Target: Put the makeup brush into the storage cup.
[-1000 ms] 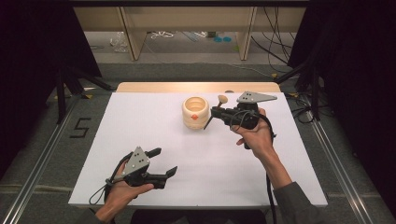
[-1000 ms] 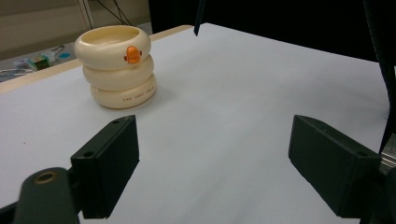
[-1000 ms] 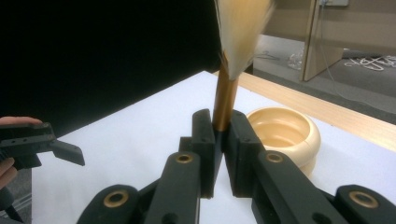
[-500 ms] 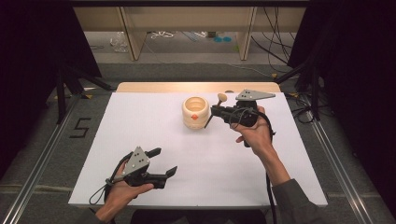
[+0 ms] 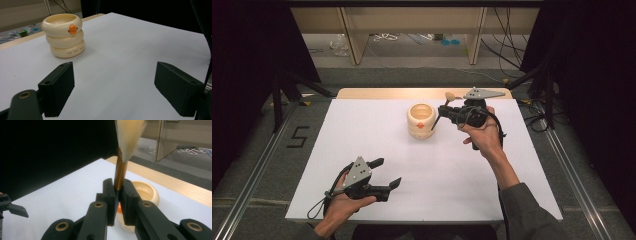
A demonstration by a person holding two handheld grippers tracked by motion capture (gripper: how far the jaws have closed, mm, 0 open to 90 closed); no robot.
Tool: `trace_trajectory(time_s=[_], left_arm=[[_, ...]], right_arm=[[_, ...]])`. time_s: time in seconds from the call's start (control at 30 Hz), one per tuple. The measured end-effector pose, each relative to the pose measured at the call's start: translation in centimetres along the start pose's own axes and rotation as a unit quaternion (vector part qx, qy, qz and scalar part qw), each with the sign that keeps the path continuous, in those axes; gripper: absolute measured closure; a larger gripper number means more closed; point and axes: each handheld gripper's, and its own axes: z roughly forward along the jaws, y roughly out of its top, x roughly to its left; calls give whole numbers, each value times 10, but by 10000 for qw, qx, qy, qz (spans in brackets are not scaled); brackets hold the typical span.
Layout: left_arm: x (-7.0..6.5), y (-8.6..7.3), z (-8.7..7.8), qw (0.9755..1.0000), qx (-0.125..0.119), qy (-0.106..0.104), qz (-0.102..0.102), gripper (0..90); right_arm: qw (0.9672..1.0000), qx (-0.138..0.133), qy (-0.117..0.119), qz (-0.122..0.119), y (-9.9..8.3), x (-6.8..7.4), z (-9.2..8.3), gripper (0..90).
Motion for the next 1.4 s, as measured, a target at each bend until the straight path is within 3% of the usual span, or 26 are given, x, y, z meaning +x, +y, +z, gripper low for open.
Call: trace_trajectory(time_s=[0.7, 1.4], left_arm=[[0, 0, 0, 10000, -4, 15, -15, 162], [0, 0, -1, 10000, -6, 12, -68, 162]], right_arm=[[9998, -37, -156, 151, 21, -17, 13, 834], [9993, -43, -325, 199, 23, -31, 32, 834]])
